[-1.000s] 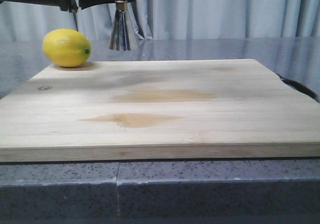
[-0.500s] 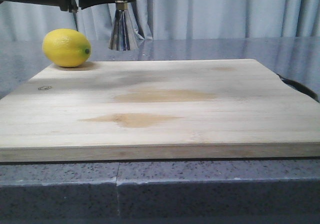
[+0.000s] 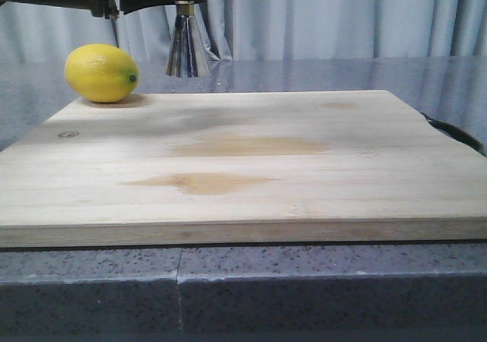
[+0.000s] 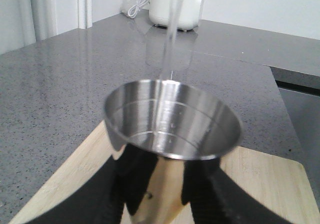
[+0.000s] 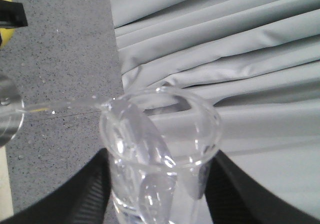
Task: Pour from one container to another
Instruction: 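Tilt the beaker with the right gripper, pouring liquid into the jigger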
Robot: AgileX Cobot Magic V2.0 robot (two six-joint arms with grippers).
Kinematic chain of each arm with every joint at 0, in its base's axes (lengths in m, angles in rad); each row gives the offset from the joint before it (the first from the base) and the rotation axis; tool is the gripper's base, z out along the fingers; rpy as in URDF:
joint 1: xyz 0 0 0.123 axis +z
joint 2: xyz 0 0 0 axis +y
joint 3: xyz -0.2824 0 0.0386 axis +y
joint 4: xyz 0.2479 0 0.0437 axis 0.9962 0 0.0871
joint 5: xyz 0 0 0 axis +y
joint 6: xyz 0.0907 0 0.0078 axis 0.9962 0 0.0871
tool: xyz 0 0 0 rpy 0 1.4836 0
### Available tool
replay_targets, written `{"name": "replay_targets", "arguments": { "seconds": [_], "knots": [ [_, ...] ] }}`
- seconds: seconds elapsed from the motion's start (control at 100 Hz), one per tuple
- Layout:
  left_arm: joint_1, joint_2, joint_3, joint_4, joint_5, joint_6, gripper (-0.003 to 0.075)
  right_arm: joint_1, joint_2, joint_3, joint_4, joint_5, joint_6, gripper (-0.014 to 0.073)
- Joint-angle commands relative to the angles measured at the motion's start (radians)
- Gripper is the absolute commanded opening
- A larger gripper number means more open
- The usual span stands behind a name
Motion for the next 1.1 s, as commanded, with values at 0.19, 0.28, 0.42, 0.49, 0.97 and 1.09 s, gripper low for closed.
{"name": "replay_targets", "arguments": {
  "seconds": [0.19, 0.28, 0.42, 0.49, 0.97, 1.09],
  "knots": [
    [0.001, -0.051, -0.029, -0.089, 0.098, -0.007, 0.0250, 0.003, -0.035, -0.040, -0.067, -0.074, -0.006, 0.0320],
    [0.001, -0.051, -0.029, -0.089, 0.098, -0.007, 0.0250, 0.003, -0.035, -0.040, -0.086, -0.086, -0.006, 0.0320],
    [0.001, -0.051, -0.029, -0.089, 0.098, -0.007, 0.0250, 0.003, -0.035, -0.040, -0.100, -0.094, -0.006, 0.0320],
    [0.001, -0.051, -0.029, -0.089, 0.098, -0.007, 0.0250, 0.003, -0.035, -0.040, -0.102, -0.094, -0.006, 0.0320],
    [0.001, -0.051, -0.029, -0.089, 0.098, -0.007, 0.0250, 0.003, -0.035, -0.040, -0.158, -0.098, -0.006, 0.0320],
    [0.001, -0.051, -0.029, -0.089, 0.098, -0.007, 0.0250, 0.003, -0.035, -0.040, -0.163, -0.099, -0.006, 0.0320]
  ]
}}
